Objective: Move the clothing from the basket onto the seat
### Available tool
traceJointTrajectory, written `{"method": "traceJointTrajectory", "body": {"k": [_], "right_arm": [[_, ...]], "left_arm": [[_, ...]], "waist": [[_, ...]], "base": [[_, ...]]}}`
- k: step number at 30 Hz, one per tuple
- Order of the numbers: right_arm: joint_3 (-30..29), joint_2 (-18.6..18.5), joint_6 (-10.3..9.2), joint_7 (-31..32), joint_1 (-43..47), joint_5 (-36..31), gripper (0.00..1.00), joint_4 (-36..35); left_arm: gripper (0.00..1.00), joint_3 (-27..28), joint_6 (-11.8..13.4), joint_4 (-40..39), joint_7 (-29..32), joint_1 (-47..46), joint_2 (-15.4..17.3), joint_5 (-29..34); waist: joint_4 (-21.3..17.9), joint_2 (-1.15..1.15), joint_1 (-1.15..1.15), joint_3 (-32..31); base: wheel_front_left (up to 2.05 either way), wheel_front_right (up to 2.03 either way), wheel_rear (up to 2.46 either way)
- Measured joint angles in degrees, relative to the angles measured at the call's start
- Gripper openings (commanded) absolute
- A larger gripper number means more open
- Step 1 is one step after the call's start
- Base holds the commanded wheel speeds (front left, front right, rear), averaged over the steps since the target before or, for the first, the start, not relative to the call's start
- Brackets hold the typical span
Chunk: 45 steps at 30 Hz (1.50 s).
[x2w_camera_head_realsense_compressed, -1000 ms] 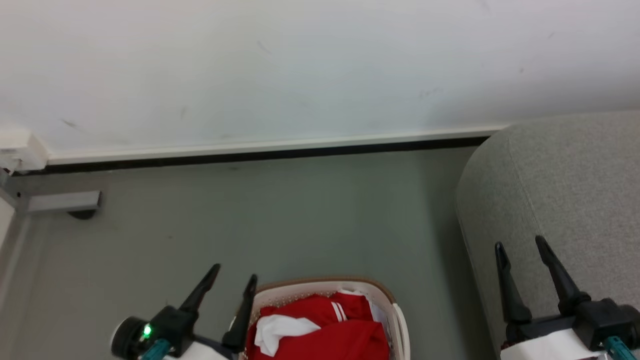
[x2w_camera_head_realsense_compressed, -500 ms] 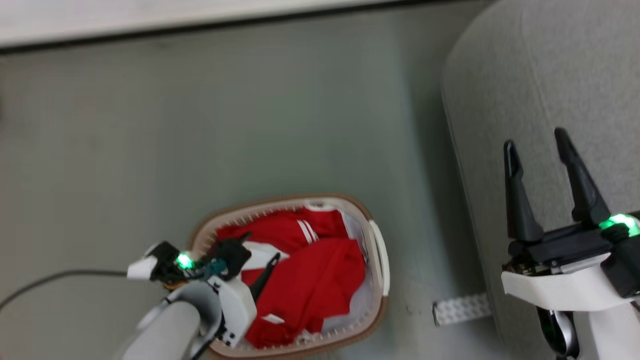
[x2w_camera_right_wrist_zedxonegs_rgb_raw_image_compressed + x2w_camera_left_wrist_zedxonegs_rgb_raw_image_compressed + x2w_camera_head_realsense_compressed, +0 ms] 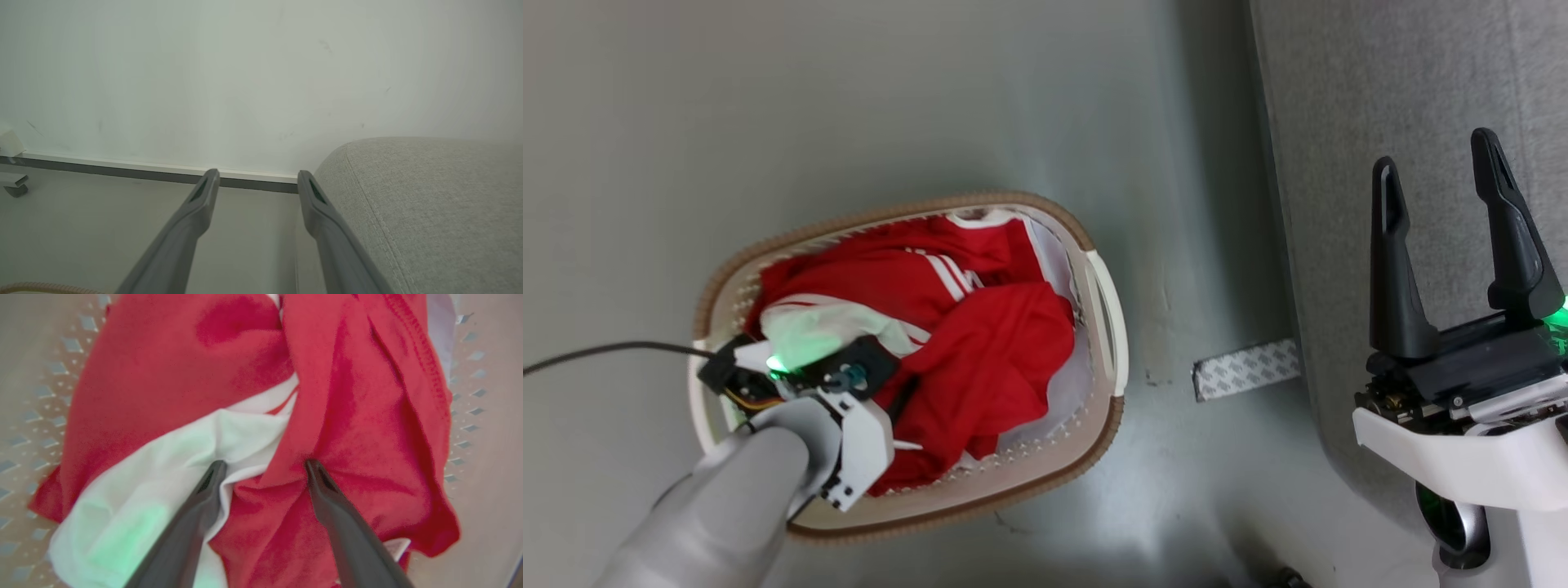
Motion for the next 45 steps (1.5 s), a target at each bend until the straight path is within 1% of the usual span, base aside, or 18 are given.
{"method": "traceJointTrajectory", "body": {"k": [5, 6, 7, 12, 17, 21, 27, 30, 34, 39, 45], "right_arm": [[0.05, 0.01, 0.00, 0.00, 0.88, 0.04, 1.00, -1.96], [-0.02, 0.01, 0.00, 0.00, 1.22, 0.07, 1.00, -2.01], [-0.20, 0.01, 0.00, 0.00, 1.55, 0.16, 1.00, -2.03], [-1.45, 0.03, 0.00, 0.00, 2.33, 0.52, 1.00, -0.89], [-3.23, 0.03, 0.00, 0.00, 2.88, 0.87, 1.00, 1.90], [-2.77, 0.08, 0.00, 0.00, 5.41, 0.34, 1.00, 5.23], [-3.21, 0.08, 0.00, 0.00, 10.41, -0.15, 1.00, 9.15], [-3.76, 0.08, 0.00, -0.01, 13.30, -0.31, 1.00, 10.66], [-3.85, 0.08, 0.00, 0.00, 17.00, -0.31, 1.00, 12.48], [-3.71, 0.08, 0.00, 0.00, 20.45, -0.27, 1.00, 14.21], [-2.90, 0.08, 0.00, 0.00, 23.92, -0.56, 1.00, 16.35]], "left_arm": [[1.00, -0.65, 0.00, 4.56, -2.52, -3.41, -0.23, -0.27], [0.44, -0.62, 0.00, 5.59, -2.83, -3.83, -0.63, -0.65], [0.00, -0.87, 0.00, 6.47, -3.00, -4.06, -1.07, -1.00], [0.00, -1.63, 0.00, 8.88, -5.68, -3.94, -3.96, -4.70], [0.00, -0.07, 0.00, 9.77, -8.24, -3.07, -5.80, -8.69], [0.00, 1.38, 0.00, 9.01, -9.49, 2.15, -6.59, -11.55], [0.00, 2.46, 0.00, 3.50, -9.98, 8.74, -6.24, -14.57], [0.00, 3.03, 0.33, -0.64, -9.85, 11.48, -5.48, -15.66], [0.00, 3.55, 1.22, -7.93, -7.02, 15.09, -4.46, -17.86], [0.00, 4.45, 4.36, -20.42, -2.52, 19.61, -2.00, -19.52], [0.00, 5.79, 9.03, -35.26, 2.94, 24.57, 1.64, -21.28]], "waist": [[-1.52, 0.00, 0.00, 4.23], [-1.76, 0.00, -0.01, 4.73], [-1.97, 0.00, 0.00, 5.03], [-1.53, 0.00, -0.01, 3.59], [1.05, 0.00, -0.01, -0.40], [2.72, 0.00, -0.02, -6.19], [5.01, 0.00, -0.03, -16.99], [6.26, 0.00, -0.03, -22.45], [7.97, 0.00, -0.04, -29.25], [9.72, 0.00, -0.04, -36.54], [10.66, 0.00, -0.04, -43.30]], "base": [[0.00, 0.00, 0.00], [0.00, 0.00, 0.00], [0.00, 0.00, 0.00], [0.00, 0.00, 0.00], [0.00, 0.00, 0.00], [0.00, 0.00, 0.00], [0.00, 0.00, 0.00], [0.00, 0.00, 0.00], [0.00, 0.00, 0.00], [0.00, 0.00, 0.00], [0.00, 0.00, 0.00]]}}
